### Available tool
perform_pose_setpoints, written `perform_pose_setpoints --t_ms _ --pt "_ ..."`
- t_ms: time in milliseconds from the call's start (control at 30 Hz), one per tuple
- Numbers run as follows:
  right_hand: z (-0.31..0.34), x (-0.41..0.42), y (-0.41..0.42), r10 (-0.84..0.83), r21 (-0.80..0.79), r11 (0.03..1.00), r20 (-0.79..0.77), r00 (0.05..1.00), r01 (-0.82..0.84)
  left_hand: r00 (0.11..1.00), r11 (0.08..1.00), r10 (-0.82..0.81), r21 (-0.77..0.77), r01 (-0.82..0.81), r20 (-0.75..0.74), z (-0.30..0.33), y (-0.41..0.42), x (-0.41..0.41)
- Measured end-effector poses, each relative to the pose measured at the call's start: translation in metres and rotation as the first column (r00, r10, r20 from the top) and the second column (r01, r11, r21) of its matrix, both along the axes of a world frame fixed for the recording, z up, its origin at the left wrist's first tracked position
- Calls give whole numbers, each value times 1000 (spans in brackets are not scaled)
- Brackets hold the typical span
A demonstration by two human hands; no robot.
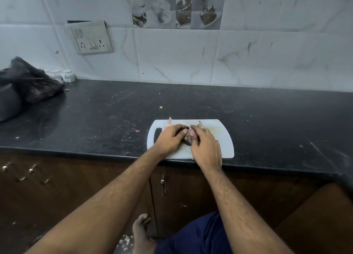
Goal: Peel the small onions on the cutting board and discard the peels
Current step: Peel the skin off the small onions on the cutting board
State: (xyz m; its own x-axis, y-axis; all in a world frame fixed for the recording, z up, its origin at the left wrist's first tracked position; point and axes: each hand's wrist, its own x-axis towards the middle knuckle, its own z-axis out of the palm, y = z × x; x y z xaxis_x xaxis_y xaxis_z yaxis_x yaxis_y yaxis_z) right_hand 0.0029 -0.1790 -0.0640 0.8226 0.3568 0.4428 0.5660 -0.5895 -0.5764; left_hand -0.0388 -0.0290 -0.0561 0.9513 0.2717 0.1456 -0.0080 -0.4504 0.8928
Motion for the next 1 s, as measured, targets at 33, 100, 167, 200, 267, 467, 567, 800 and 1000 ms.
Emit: perform_pose_setpoints --t_ms 33,100,167,200,267,467,567,800,1000 --pt "0 2 -1 5 9 1000 -19 1000 -5 1000 1000 -3 -9 3 10 2 -1 -1" --pt "1 5 -3 11 54 998 -71 997 -7 999 998 -42 -50 43 13 4 1 -5" --pt "3 6 -4 13 75 997 -113 993 -4 994 988 -109 -110 109 12 4 1 -8" --pt "4 6 -4 10 89 996 -135 991 2 992 984 -127 -122 127 9 5 1 -8" --pt "6 5 -5 0 117 993 -172 985 20 993 988 -119 -95 119 4 6 0 -8" --pt "7 7 -5 -10 140 989 -236 972 44 998 995 -67 -81 66 -5 1 0 -4" --pt "8 6 -5 -11 165 985 -227 974 50 994 993 -104 53 106 -33 -6 4 0" --pt "5 2 -4 -35 78 996 -145 989 47 995 990 -3 143 -12 103 -9 1 1" --pt "5 3 -7 38 202 979 -165 986 -4 996 982 -15 187 -2 93 -4 -2 -2"
